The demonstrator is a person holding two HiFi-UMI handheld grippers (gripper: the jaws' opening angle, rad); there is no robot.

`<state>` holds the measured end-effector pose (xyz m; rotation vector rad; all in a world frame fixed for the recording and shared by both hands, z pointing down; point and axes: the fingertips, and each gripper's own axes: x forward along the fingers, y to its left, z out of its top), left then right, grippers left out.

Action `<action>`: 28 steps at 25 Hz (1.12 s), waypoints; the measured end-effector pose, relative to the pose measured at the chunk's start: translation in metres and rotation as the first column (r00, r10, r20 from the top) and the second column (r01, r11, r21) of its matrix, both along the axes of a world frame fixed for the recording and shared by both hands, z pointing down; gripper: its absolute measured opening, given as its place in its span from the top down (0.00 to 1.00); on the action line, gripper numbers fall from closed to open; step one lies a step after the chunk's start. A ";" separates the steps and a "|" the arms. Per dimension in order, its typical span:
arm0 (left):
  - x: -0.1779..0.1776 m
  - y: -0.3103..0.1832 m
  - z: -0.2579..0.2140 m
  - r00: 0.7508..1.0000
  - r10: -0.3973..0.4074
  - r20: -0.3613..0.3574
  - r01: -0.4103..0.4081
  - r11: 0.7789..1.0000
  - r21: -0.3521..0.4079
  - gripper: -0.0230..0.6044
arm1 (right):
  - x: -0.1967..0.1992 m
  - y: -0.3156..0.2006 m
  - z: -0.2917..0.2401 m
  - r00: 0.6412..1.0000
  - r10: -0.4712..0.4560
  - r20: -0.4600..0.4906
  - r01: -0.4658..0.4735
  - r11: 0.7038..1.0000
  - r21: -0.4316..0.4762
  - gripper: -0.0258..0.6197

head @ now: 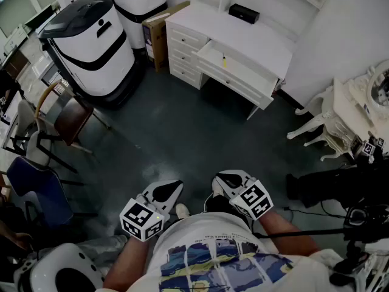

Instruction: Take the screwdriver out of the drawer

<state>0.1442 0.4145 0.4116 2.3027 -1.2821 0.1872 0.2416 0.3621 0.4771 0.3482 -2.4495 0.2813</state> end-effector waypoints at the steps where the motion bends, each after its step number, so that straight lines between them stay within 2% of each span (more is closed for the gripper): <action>1: 0.000 0.001 0.001 1.000 0.002 -0.007 -0.002 1.000 0.001 0.94 | 0.002 0.001 -0.001 1.000 0.009 -0.001 -0.009 1.000 0.004 0.92; 8: -0.006 -0.012 0.008 1.000 -0.001 -0.001 0.001 1.000 -0.002 0.94 | 0.007 -0.005 0.003 1.000 0.014 -0.004 -0.014 1.000 -0.004 0.92; 13: 0.010 -0.051 0.003 1.000 -0.006 0.004 0.006 1.000 -0.014 0.94 | 0.011 -0.051 0.001 1.000 0.001 0.019 0.000 1.000 -0.007 0.92; 18: 0.029 -0.102 0.004 0.999 -0.002 0.041 0.003 1.000 -0.025 0.94 | 0.024 -0.105 0.001 0.998 -0.002 0.056 0.003 1.000 -0.026 0.92; 24: 0.037 -0.161 0.010 0.997 -0.032 0.072 0.032 0.999 -0.002 0.94 | 0.042 -0.162 0.018 0.997 0.039 0.070 -0.038 0.999 -0.023 0.92; 28: 0.037 -0.179 0.025 0.997 -0.018 0.073 0.018 1.000 -0.008 0.94 | 0.038 -0.179 0.037 0.995 0.066 0.072 -0.064 0.998 -0.027 0.91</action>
